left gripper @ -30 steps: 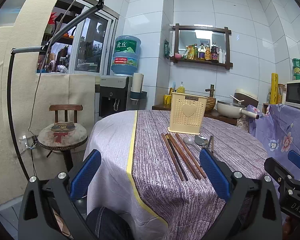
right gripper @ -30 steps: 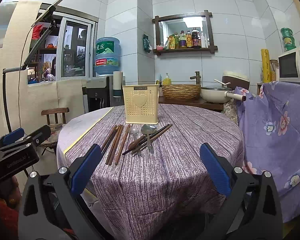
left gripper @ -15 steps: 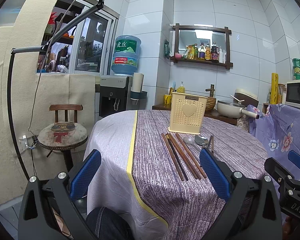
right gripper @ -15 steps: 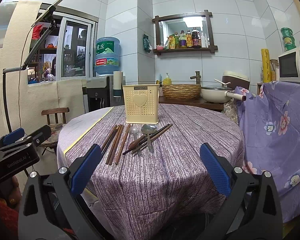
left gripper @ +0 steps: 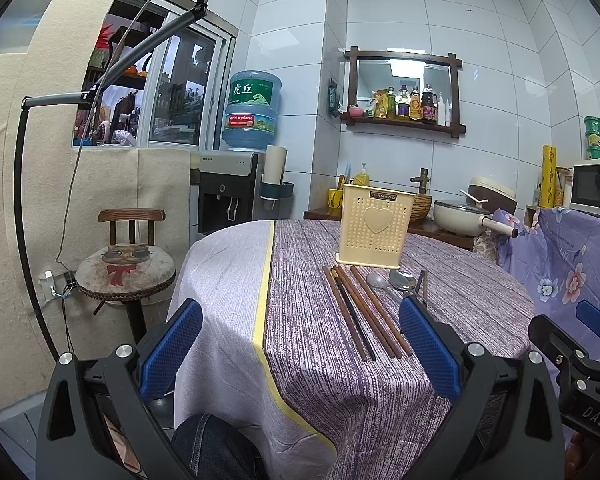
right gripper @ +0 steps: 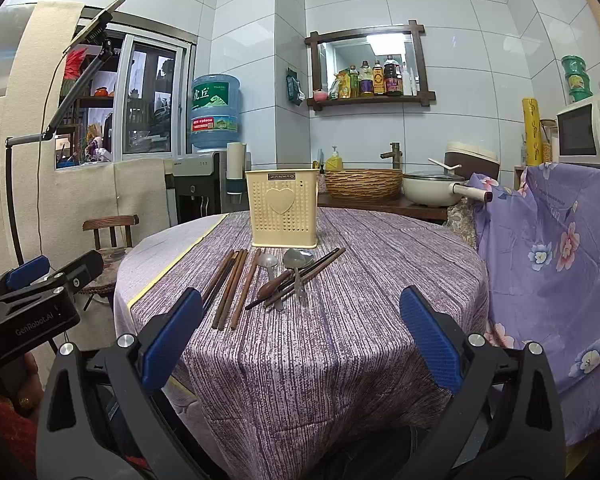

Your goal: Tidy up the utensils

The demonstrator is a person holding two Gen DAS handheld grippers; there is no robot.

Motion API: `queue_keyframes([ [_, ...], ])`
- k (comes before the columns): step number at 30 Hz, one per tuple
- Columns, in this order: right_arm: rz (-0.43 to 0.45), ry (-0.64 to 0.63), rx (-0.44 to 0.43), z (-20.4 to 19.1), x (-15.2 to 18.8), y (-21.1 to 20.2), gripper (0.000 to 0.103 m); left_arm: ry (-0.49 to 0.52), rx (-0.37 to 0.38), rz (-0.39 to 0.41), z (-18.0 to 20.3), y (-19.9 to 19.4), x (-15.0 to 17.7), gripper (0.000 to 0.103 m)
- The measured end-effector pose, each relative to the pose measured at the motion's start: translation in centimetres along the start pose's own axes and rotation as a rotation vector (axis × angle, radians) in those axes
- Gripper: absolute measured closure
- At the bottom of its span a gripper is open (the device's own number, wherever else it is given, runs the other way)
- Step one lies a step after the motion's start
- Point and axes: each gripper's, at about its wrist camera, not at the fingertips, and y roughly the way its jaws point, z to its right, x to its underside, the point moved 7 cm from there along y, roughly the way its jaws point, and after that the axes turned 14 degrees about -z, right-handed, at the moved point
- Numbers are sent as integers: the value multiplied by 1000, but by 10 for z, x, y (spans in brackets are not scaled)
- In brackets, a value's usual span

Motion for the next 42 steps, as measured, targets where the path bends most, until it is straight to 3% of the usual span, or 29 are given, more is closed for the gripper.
queue_keyframes([
  [23,-7,-1,-6,-8,4,4,6,5,2,-5,2,1,2,5],
  [30,-28,-2,16,-5,1,15,6,31,11,-49,3,20,1,5],
  [33,-80,20,25,6,-5,34,6,54,11,-119,0,44,-11,5],
  [37,-248,81,42,34,-13,80,6,103,-21,-233,-4,82,-31,5],
  [39,-342,129,25,51,-16,106,6,125,-28,-292,-4,102,-38,5],
  [42,-425,214,-40,70,-25,136,6,109,21,-396,-4,130,-39,6],
])
